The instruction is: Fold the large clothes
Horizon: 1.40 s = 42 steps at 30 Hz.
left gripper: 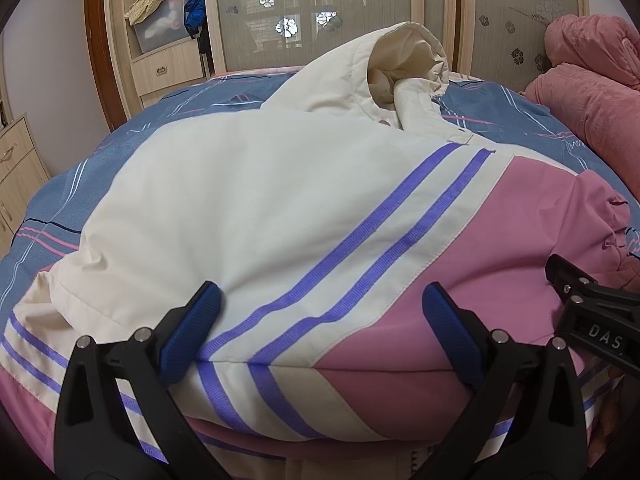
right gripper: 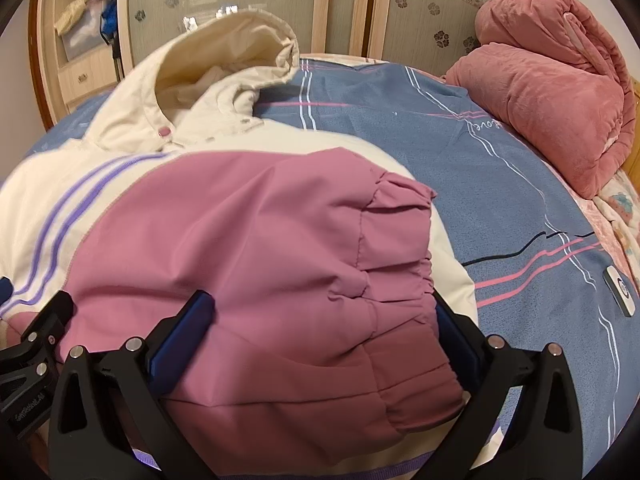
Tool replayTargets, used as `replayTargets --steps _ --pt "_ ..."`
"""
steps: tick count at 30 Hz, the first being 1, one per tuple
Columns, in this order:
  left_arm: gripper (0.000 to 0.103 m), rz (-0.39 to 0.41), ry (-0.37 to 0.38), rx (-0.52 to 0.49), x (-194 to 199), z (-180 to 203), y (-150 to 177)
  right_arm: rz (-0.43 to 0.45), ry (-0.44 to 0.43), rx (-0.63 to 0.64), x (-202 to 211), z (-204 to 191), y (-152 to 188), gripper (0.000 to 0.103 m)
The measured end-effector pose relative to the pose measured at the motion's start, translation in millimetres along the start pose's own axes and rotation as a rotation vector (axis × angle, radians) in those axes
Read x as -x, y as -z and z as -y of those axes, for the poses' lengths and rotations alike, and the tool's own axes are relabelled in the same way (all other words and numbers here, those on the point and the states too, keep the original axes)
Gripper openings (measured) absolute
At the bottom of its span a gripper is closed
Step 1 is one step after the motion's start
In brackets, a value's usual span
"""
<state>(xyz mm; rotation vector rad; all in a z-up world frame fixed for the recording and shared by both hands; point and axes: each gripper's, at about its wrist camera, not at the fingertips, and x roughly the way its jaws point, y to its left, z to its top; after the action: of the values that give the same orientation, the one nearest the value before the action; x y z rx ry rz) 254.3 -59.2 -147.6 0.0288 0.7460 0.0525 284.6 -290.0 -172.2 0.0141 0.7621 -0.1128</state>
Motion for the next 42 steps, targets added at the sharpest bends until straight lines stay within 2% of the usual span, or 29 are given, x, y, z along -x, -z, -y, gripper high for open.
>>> replayTargets --steps 1,3,5,7,9,10,11,15,20,22,24,25,27,28,30,32,33,36,42 --pt "0.101 0.018 0.000 0.013 8 -2 -3 0.045 0.002 -0.027 8 4 -1 0.102" --pt "0.101 0.085 0.042 0.045 25 -8 -9 0.190 0.010 -0.082 35 14 -4 0.102" --pt "0.101 0.113 0.076 0.071 33 -15 -13 0.259 0.038 -0.065 49 14 -7 0.102" --pt "0.101 0.065 0.069 0.078 23 -22 -15 0.211 0.064 -0.001 38 5 -8 0.102" --pt "0.101 0.022 0.044 0.102 8 -32 -14 0.105 0.022 0.023 15 0 -5 0.102" --pt "0.101 -0.004 0.044 0.115 -2 -37 -10 0.003 -0.005 0.034 -6 -4 -2 0.102" --pt "0.101 -0.012 0.048 0.106 -8 -38 -7 -0.024 -0.006 0.039 -12 -4 -2 0.102" --pt "0.101 -0.004 0.001 0.046 -10 -29 -4 -0.009 -0.009 0.030 -11 -2 -6 0.102" --pt "0.101 -0.014 -0.012 0.059 -1 -31 -12 -0.009 -0.003 0.035 -12 -4 -9 0.102" --pt "0.101 0.004 0.019 0.063 15 -33 -21 0.004 -0.010 0.017 -7 -3 -7 0.102" --pt "0.101 0.043 0.035 0.064 26 -36 -27 0.114 -0.003 -0.046 19 4 -3 0.102" --pt "0.101 0.053 0.024 0.058 28 -38 -30 0.170 -0.026 -0.061 29 6 -3 0.102" --pt "0.101 0.040 0.002 0.051 21 -42 -31 0.235 -0.057 -0.048 43 4 -3 0.102" --pt "0.101 0.009 -0.013 0.067 11 -47 -28 0.233 -0.048 -0.012 44 -3 -3 0.102" --pt "0.101 -0.057 0.010 0.103 -12 -56 -18 0.157 -0.018 0.060 28 -15 -2 0.102" --pt "0.101 -0.014 0.017 0.099 -18 -58 -7 0.041 0.037 0.124 1 -27 3 0.102" --pt "0.101 -0.009 0.005 0.088 -17 -57 -8 0.025 0.038 0.126 -3 -27 2 0.102" --pt "0.101 -0.015 -0.019 0.066 -19 -53 -10 0.026 0.004 0.096 -3 -20 -2 0.102" --pt "0.101 -0.010 -0.033 0.065 -17 -51 -9 0.028 0.018 0.105 -3 -25 3 0.102"
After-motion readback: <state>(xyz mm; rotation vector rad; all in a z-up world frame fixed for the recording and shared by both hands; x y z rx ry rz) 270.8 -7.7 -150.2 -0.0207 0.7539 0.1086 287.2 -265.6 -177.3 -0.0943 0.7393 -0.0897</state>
